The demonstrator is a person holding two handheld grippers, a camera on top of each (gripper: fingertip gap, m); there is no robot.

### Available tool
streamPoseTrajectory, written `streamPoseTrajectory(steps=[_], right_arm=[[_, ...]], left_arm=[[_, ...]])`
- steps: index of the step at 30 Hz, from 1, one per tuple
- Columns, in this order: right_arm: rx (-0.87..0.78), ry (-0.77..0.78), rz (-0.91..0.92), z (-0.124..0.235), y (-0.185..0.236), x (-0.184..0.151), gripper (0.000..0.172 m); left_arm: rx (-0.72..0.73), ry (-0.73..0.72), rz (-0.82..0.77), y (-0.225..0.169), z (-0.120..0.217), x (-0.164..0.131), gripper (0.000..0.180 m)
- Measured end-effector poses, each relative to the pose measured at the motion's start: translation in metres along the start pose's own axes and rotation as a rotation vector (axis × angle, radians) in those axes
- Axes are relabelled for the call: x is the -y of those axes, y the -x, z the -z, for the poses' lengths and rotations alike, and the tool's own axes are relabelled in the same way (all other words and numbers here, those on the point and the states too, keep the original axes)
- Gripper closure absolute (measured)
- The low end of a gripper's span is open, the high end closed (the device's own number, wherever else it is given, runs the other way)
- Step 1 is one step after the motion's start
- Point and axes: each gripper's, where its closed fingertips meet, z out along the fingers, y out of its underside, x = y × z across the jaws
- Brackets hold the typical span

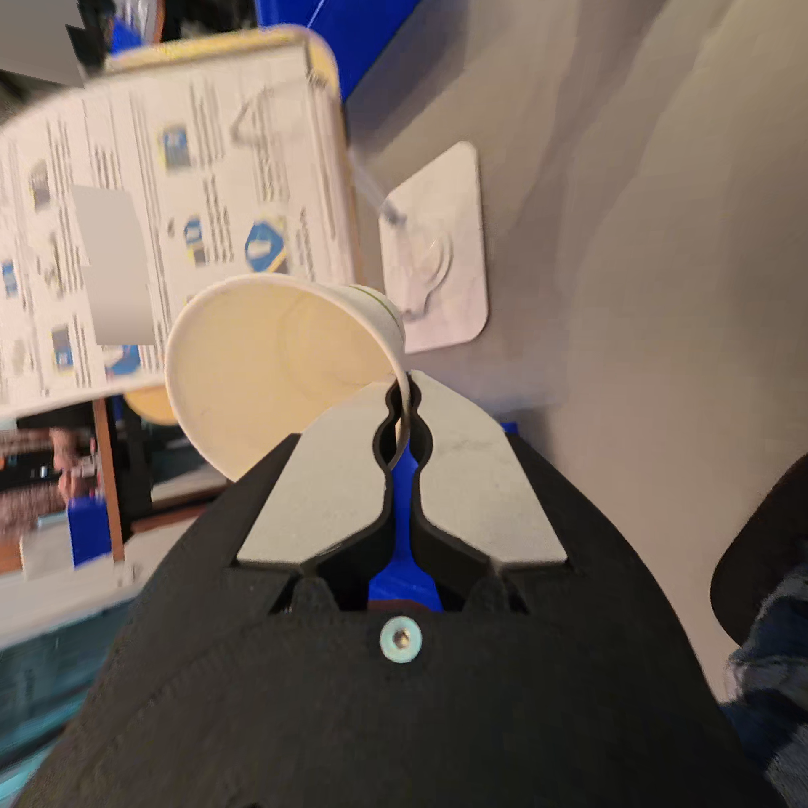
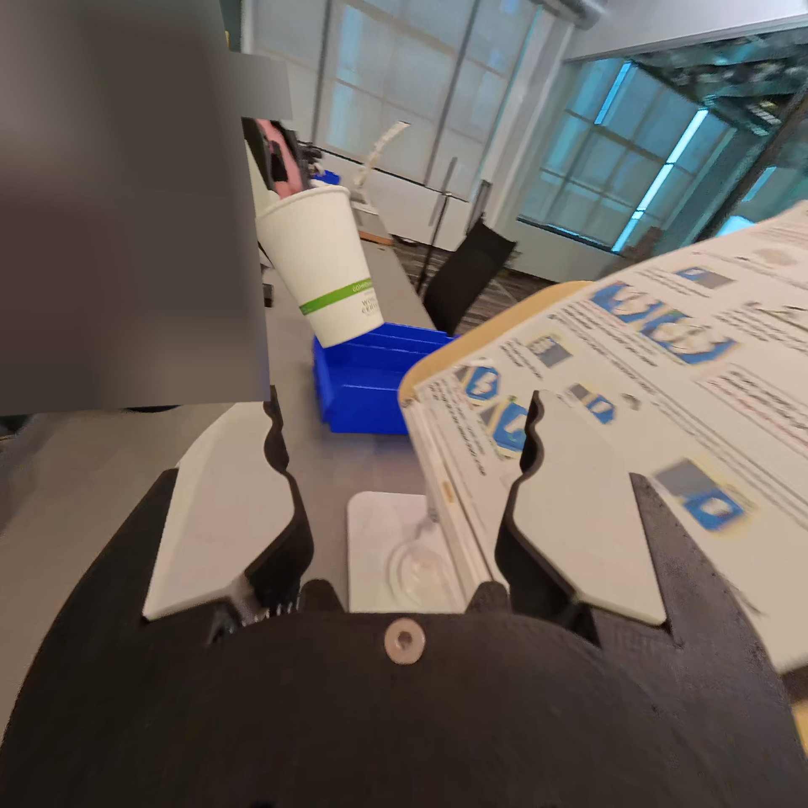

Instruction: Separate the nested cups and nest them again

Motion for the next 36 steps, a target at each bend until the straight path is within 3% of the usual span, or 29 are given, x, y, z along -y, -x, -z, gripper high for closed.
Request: streamPoseTrajectory(steps=[1, 6, 11, 18, 36], right_arm=[[0.038, -0.001, -0.014, -0.007, 0.009, 0.000, 0.065], [0.224, 0.014, -0.087, -0.040, 0.054, -0.009, 0.063], [0.380, 0.058, -0.169, -0.065, 0.090, -0.029, 0.061], [0.497, 0.119, -0.208, -0.081, 0.121, -0.048, 0.061], [0.463, 0.227, -0.119, -0.090, 0.128, -0.070, 0.069]], left_arm=[[-0.027, -0.044, -0.034, -0.006, -0.001, 0.013, 0.180], [-0.216, -0.237, -0.158, -0.039, -0.015, 0.059, 0.180], [-0.382, -0.359, -0.225, -0.062, -0.040, 0.087, 0.180], [-0.452, -0.365, -0.218, -0.070, -0.062, 0.093, 0.180], [-0.479, -0.254, -0.222, -0.079, -0.090, 0.086, 0.180]])
